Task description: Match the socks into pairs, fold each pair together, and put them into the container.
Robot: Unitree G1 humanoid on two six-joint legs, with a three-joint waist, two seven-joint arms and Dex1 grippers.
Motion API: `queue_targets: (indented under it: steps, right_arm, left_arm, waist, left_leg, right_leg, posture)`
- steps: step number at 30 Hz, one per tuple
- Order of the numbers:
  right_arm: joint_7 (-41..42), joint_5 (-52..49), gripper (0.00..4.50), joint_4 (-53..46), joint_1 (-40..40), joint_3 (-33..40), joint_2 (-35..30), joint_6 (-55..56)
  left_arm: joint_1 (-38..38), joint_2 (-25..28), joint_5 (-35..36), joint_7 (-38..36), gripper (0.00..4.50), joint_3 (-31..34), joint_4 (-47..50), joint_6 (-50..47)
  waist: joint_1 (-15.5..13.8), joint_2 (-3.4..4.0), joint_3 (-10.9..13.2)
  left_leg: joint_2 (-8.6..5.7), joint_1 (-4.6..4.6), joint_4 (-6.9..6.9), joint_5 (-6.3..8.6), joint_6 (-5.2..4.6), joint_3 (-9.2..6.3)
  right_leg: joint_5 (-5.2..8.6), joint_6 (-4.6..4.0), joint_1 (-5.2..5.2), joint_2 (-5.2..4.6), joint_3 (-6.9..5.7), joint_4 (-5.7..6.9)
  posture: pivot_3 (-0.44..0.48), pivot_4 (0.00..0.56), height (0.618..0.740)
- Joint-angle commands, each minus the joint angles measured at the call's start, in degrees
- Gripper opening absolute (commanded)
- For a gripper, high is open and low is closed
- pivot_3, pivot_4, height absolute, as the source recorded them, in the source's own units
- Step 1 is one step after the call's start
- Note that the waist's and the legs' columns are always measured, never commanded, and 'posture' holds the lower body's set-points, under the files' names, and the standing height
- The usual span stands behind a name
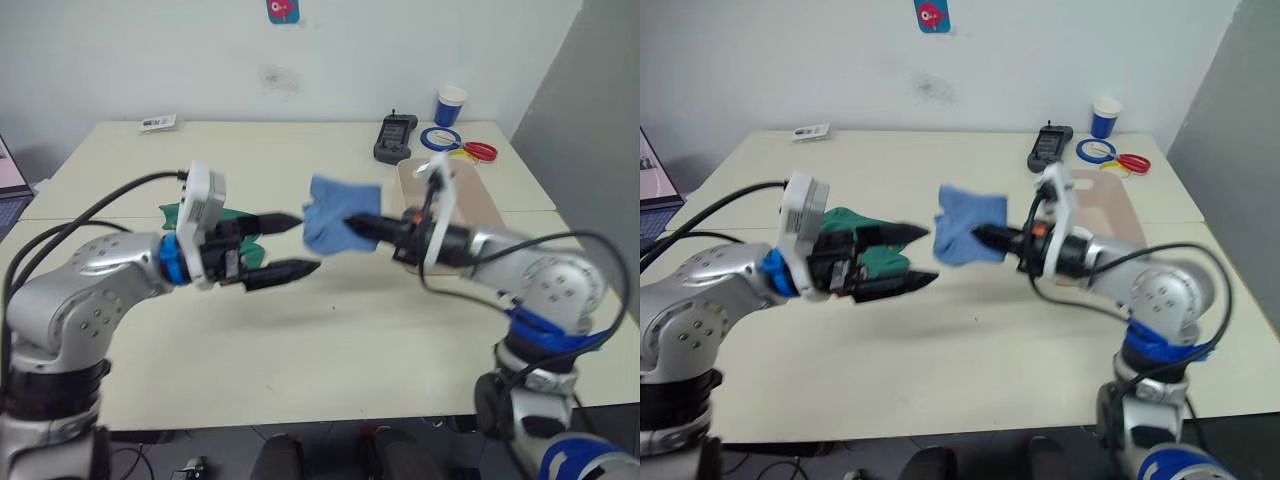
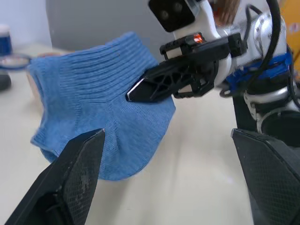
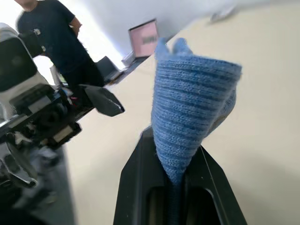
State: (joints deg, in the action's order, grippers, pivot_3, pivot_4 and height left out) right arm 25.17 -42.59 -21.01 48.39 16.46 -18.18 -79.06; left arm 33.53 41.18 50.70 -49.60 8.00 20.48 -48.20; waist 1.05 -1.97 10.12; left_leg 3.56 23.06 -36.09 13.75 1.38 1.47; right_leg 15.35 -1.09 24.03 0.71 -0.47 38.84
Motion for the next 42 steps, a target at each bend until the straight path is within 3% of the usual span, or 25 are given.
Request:
queue_targets:
  steps: [1, 5, 7, 13, 22, 29, 35, 42]
  right_arm:
    - [5.31, 10.39, 0.0, 4.66, 0.92, -6.51, -12.49, 15.61]
    - [11.38, 32.54, 0.0, 20.02, 0.95, -22.67, -27.06, 44.98]
    - [12.83, 40.99, 0.0, 28.45, 2.23, -28.7, -30.46, 57.39]
    - [13.24, 58.2, 0.0, 51.44, 8.21, -40.07, -29.93, 84.99]
    - [22.03, 63.59, 0.0, 63.47, 13.24, -43.18, -24.46, 97.16]
    - [33.68, 61.25, 2.35, 62.49, 13.5, -40.72, -25.61, 97.18]
    - [42.78, 58.75, 4.47, 62.75, 19.19, -38.44, -26.45, 93.83]
    - [51.93, 53.12, 4.47, 61.05, 24.25, -33.96, -25.62, 83.25]
  left_arm:
    - [4.77, -4.49, -5.14, 5.71, 4.48, -2.52, -4.11, 3.34]
    - [9.04, -11.05, -10.84, 8.49, 4.48, -6.6, -8.62, 7.93]
    - [9.57, -13.68, -12.48, 9.26, 4.48, -7.97, -9.04, 9.14]
    - [7.95, -19.17, -16.74, 11.28, 4.48, -11.69, -7.37, 12.21]
    - [8.08, -20.57, -17.15, 12.23, 4.48, -11.4, -6.6, 11.6]
    - [8.07, -18.58, -18.45, 10.97, 4.5, -10.5, -8.14, 13.15]
    - [8.68, -17.7, -19.09, 8.49, 4.5, -10.81, -10.33, 14.35]
    - [8.4, -17.95, -19.33, 7.36, 4.5, -10.95, -11.01, 14.75]
  waist:
    - [-0.07, -0.02, -0.01]
    - [0.41, -0.06, -0.02]
    - [0.78, -0.07, -0.01]
    - [1.27, -0.05, 0.04]
    - [0.75, -0.03, 0.05]
    - [0.56, -0.03, 0.05]
    - [0.72, 0.06, 0.11]
    - [0.68, 0.06, 0.11]
  left_leg:
    - [-0.03, -0.02, 0.02, 0.0, 0.0, 0.06]
    - [0.01, -0.02, 0.03, 0.01, -0.01, 0.16]
    - [0.01, -0.02, 0.05, 0.0, -0.01, 0.26]
    - [0.06, -0.2, 0.08, -0.11, 0.19, 0.45]
    - [0.05, -0.28, 0.0, -0.17, 0.29, 0.49]
    - [0.0, -0.25, -0.01, -0.2, 0.35, 0.49]
    - [0.02, -0.31, -0.04, -0.2, 0.35, 0.49]
    - [0.04, -0.3, -0.05, -0.2, 0.35, 0.5]
  right_leg:
    - [0.0, 0.0, -0.03, 0.0, 0.06, -0.06]
    - [0.02, 0.05, -0.02, 0.06, 0.24, -0.19]
    - [0.03, 0.06, 0.01, 0.07, 0.34, -0.22]
    - [0.02, 0.05, 0.18, 0.08, 0.99, 0.01]
    - [-0.03, 0.12, 0.13, 0.07, 1.02, 0.12]
    - [-0.19, -0.09, 0.12, 0.02, 1.03, 0.11]
    - [-0.21, -0.1, 0.12, 0.03, 1.06, 0.15]
    - [-0.22, -0.12, 0.09, 0.03, 1.0, 0.17]
  posture:
    - [0.0, 0.15, 0.74]
    - [0.0, 0.15, 0.74]
    - [0.0, 0.15, 0.74]
    - [0.0, 0.15, 0.74]
    - [0.0, 0.15, 0.74]
    - [0.0, 0.15, 0.74]
    - [0.0, 0.15, 0.74]
    - [0.0, 0.15, 0.74]
